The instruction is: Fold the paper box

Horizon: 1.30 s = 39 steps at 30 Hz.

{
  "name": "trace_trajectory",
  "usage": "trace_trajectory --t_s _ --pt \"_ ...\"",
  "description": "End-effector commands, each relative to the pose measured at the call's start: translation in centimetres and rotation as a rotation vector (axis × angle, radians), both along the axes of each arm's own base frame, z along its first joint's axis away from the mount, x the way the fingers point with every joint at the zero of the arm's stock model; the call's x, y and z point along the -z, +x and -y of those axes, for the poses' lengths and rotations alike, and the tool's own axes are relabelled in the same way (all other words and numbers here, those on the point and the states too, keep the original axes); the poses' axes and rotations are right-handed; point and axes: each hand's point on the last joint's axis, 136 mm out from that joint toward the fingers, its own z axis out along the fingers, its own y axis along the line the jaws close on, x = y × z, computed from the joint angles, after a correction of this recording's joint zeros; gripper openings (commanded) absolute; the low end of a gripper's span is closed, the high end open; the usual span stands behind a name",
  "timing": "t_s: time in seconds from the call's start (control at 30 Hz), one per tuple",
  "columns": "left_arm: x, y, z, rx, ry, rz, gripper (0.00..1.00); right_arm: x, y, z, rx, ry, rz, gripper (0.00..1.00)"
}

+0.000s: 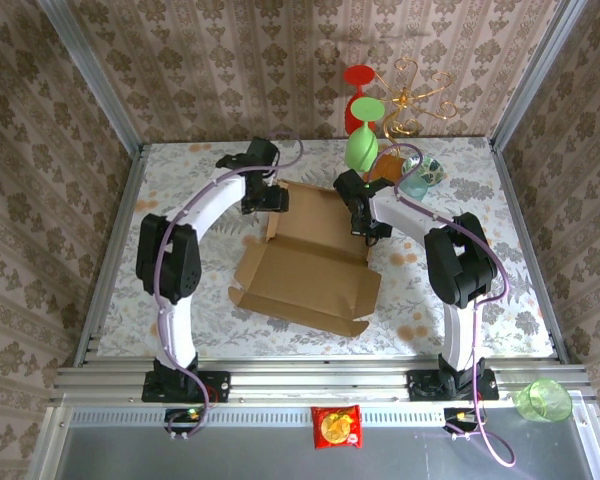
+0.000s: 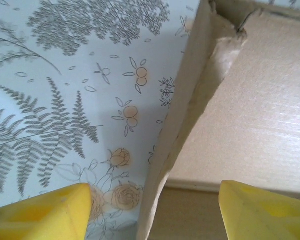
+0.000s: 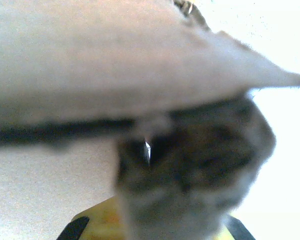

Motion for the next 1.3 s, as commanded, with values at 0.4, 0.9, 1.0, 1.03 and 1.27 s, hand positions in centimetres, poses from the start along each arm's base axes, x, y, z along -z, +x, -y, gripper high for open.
trace_trajectory --t_s 0.4,0.9,1.0,1.03,1.27 --pt "-8.7 -5.2 -8.5 -0.533 0.079 -0.046 0.72 3.0 -5.3 0.0 0.257 0.142 -0.207 0.00" --pt "-9.8 -17.8 -11.1 -0.703 -0.052 -0.222 0.86 5.1 -7.9 -2.6 0.520 0.374 -0.304 0.00" --pt "-9.5 -17.8 -10.6 -0.679 -0.085 -0.221 0.87 5.2 -8.0 -2.9 0.532 0.382 -0.316 0.00" --pt "-9.6 -17.5 -10.3 -0.682 -0.104 -0.215 0.88 5.2 -8.1 -3.0 0.537 0.384 -0.319 0.00" --pt "-9.3 -16.1 -6.6 -0.610 -0.128 -0.220 0.87 6.1 -9.0 -3.5 0.599 0.410 -0.342 0.00"
